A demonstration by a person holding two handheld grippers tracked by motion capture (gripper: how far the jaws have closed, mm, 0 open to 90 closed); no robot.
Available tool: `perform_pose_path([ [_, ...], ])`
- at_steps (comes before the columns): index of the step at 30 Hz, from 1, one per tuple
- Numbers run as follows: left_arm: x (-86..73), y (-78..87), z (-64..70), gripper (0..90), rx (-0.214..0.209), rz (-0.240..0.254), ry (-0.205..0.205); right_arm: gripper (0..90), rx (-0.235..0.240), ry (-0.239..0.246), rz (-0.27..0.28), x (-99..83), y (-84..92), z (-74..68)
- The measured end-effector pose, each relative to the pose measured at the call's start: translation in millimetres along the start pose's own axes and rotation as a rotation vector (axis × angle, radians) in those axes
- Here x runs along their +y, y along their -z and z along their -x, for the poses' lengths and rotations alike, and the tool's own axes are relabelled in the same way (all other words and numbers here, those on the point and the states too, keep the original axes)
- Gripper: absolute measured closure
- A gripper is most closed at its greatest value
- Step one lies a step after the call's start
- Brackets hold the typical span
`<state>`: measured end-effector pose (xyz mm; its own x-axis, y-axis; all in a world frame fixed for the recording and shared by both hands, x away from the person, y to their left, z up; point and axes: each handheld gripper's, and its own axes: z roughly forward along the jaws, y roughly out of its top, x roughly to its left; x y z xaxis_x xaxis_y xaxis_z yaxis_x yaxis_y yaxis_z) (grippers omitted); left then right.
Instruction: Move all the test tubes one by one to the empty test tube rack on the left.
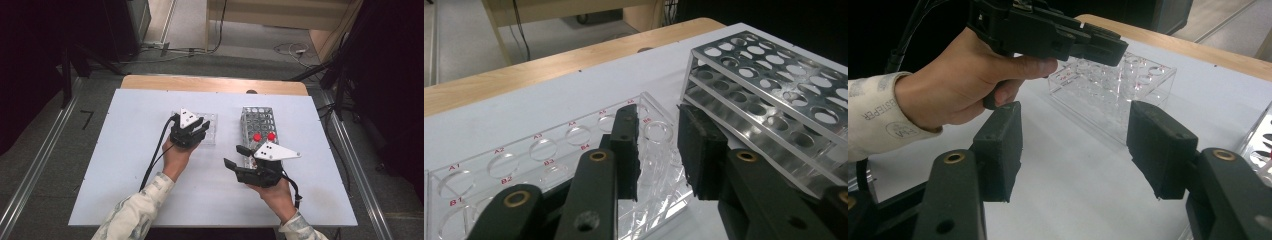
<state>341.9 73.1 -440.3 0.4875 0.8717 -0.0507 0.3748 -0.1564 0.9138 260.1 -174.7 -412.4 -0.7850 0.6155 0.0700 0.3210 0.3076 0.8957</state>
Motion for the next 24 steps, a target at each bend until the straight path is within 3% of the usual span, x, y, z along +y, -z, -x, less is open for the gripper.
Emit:
perform_pose_path([
  [5,0.9,9.4,2.4,49.4,0.025,0.005,0.01,37.5,-0.004,-0.001,0.01,0.9,2.8,1.0],
  [7,0.6,15.1,3.9,41.6,0.019,0.008,0.008,37.3,-0.007,0.0,0.015,1.6,4.2,1.5],
  [12,-2.8,30.2,6.0,32.0,-0.015,0.011,0.021,35.8,-0.02,0.0,0.024,2.4,8.7,3.4],
  [24,-17.7,48.9,11.4,27.0,-0.062,-0.016,0.001,36.3,-0.09,-0.025,0.068,1.0,36.0,22.8],
])
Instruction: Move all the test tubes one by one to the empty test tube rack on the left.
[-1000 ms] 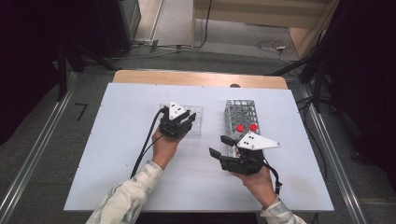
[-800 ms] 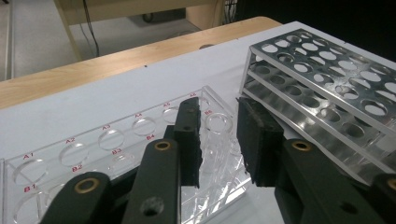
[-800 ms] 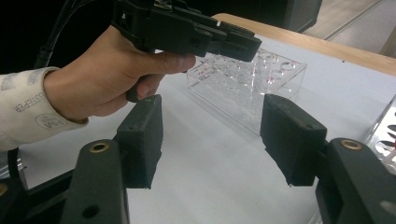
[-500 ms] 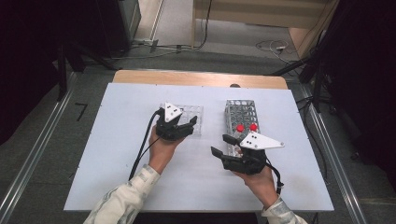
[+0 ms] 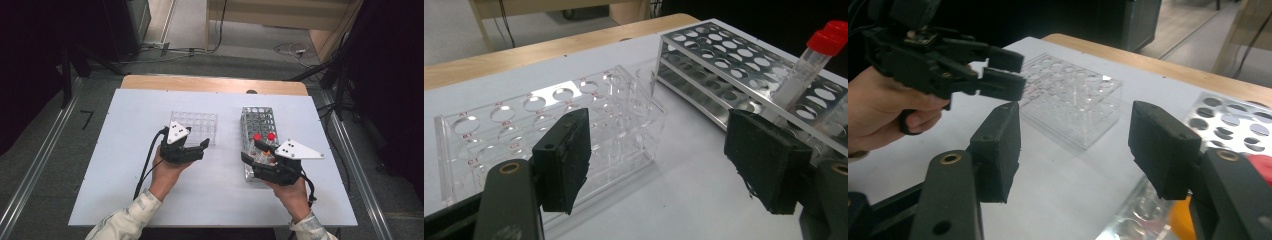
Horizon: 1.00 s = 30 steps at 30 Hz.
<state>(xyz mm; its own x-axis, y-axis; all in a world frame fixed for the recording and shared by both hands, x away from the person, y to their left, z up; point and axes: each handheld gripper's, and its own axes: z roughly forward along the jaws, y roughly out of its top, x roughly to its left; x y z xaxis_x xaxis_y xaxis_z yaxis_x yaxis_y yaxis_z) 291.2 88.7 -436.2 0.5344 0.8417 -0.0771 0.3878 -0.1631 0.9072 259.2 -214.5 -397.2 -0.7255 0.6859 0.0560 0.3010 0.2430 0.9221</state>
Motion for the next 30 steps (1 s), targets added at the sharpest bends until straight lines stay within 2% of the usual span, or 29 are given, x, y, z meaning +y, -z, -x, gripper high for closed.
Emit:
perform_pose_path([
  [6,-1.8,0.9,1.9,27.0,-0.007,-0.003,0.0,37.9,-0.046,-0.024,0.017,-4.2,13.2,14.1],
  [11,-3.1,0.1,4.6,27.0,-0.019,-0.009,-0.009,41.4,-0.075,-0.038,0.022,-8.2,16.7,22.9],
  [16,-3.6,0.0,5.7,26.8,-0.026,-0.015,-0.01,45.0,-0.101,-0.047,0.01,-13.4,13.7,26.6],
  [19,-4.3,-1.4,6.1,23.3,-0.035,-0.03,-0.004,46.2,-0.111,-0.052,-0.003,-18.1,9.6,28.5],
  [30,-5.2,-1.3,8.6,23.1,-0.04,-0.029,-0.009,50.7,-0.157,-0.064,-0.027,-32.8,-4.8,31.8],
])
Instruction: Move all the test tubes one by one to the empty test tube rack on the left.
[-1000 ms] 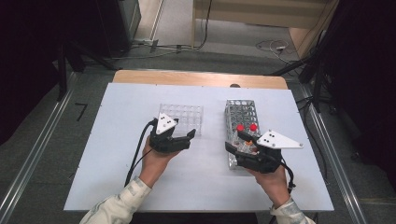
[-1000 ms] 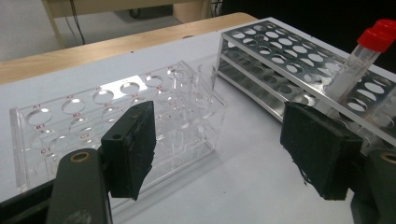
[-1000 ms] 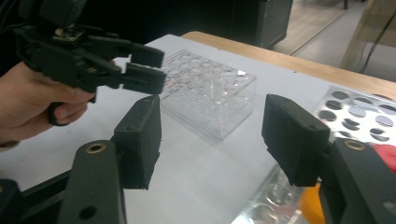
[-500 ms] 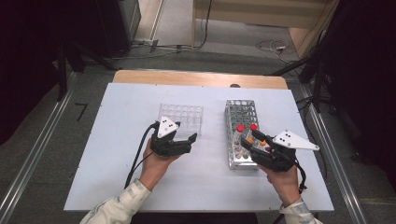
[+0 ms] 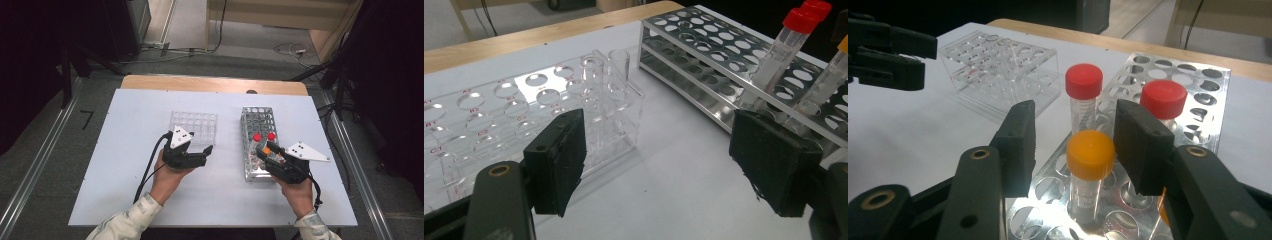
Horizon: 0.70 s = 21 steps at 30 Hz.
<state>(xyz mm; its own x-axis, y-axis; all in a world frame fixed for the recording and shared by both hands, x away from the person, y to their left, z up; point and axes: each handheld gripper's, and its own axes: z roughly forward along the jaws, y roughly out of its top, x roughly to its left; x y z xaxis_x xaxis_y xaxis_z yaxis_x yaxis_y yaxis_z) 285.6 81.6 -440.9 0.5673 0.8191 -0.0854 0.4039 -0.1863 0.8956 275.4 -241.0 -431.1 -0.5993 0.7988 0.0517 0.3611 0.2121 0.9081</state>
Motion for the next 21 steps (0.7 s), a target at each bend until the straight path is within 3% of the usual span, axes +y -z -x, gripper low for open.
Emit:
perform_pose_path([
  [7,-0.7,-0.7,2.3,23.1,-0.01,-0.003,-0.001,65.4,-0.017,-0.004,0.005,-2.8,-1.3,1.8],
  [21,-0.1,0.1,3.4,23.4,-0.014,0.002,-0.003,67.5,-0.033,0.018,0.047,8.7,10.5,-2.1],
])
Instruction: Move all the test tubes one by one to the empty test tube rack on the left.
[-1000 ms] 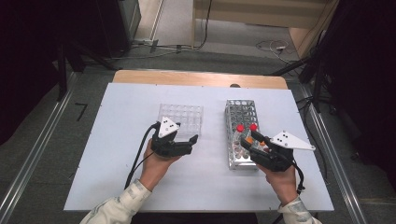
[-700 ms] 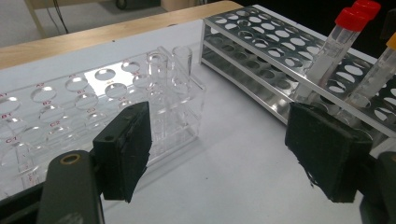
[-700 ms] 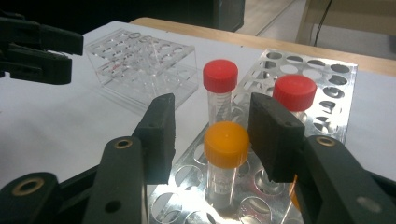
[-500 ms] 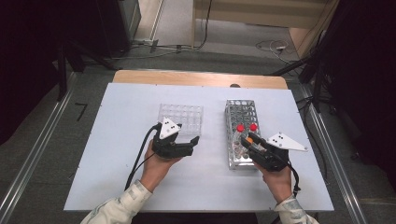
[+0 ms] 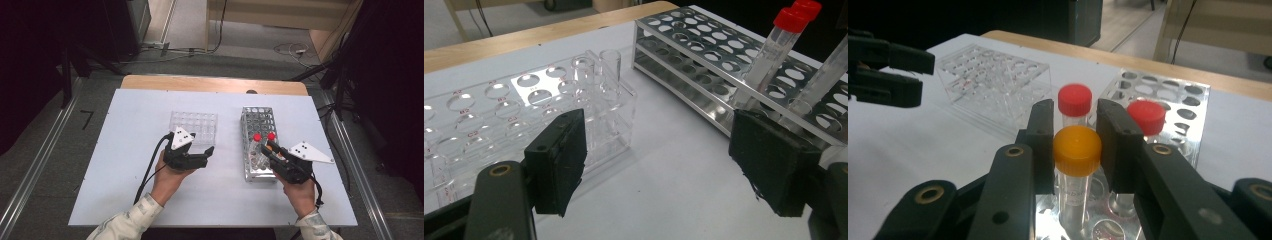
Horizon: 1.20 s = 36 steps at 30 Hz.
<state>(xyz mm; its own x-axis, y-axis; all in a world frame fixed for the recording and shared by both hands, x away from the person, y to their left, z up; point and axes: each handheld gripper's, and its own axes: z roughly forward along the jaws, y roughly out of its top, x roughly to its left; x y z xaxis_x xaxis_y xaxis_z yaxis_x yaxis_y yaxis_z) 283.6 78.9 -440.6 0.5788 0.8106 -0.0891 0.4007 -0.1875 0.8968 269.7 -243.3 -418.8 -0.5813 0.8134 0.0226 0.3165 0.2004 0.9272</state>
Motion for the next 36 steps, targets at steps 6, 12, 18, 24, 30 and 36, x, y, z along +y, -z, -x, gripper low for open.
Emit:
perform_pose_path([
  [6,0.9,0.3,0.8,22.3,-0.007,-0.002,0.009,67.6,-0.001,-0.001,0.022,14.9,10.3,-1.0],
  [12,2.1,1.9,2.3,22.1,-0.012,0.011,0.011,67.7,-0.008,0.0,0.053,27.2,20.7,-0.6],
  [18,3.9,3.2,3.1,23.0,-0.018,0.012,0.009,67.6,-0.002,0.007,0.083,37.1,27.3,-3.5],
  [24,5.6,5.2,3.9,22.9,-0.025,0.018,0.015,67.6,0.024,0.014,0.088,46.2,25.3,-11.2],
  [30,7.2,7.5,5.4,23.6,-0.033,0.032,0.008,67.7,0.064,0.032,0.086,53.8,13.3,-25.0],
  [36,7.8,8.8,6.0,24.0,-0.038,0.035,0.005,67.7,0.099,0.051,0.07,58.9,-6.1,-39.7],
])
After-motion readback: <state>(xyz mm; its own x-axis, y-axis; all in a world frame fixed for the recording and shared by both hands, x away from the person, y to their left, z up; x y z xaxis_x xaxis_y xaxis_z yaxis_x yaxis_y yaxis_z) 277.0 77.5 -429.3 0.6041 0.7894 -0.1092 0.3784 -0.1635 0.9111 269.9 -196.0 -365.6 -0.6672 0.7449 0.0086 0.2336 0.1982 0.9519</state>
